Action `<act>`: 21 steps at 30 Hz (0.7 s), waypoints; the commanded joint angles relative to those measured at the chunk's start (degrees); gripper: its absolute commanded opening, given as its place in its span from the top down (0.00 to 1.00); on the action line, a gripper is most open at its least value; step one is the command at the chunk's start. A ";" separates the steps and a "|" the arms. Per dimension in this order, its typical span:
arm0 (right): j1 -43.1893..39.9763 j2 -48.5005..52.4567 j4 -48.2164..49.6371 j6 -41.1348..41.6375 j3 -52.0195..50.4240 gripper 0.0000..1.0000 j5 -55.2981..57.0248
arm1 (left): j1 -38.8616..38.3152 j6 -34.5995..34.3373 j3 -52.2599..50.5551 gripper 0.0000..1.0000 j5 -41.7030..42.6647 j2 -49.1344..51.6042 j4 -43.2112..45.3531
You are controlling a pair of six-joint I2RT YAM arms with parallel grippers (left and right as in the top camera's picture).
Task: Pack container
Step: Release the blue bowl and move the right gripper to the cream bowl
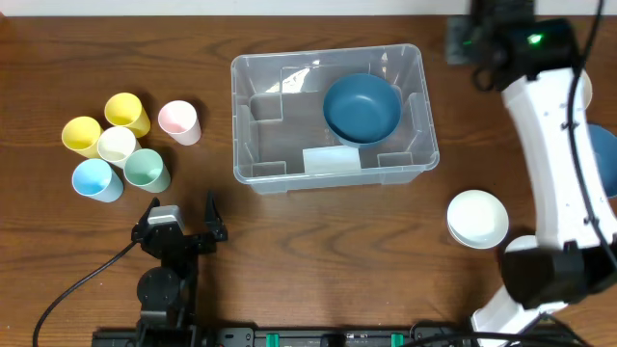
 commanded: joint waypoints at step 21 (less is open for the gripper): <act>-20.59 18.58 0.66 -5.46 -1.51 0.47 -11.76 | 0.20 0.15 -1.66 0.02 -0.07 0.02 -1.33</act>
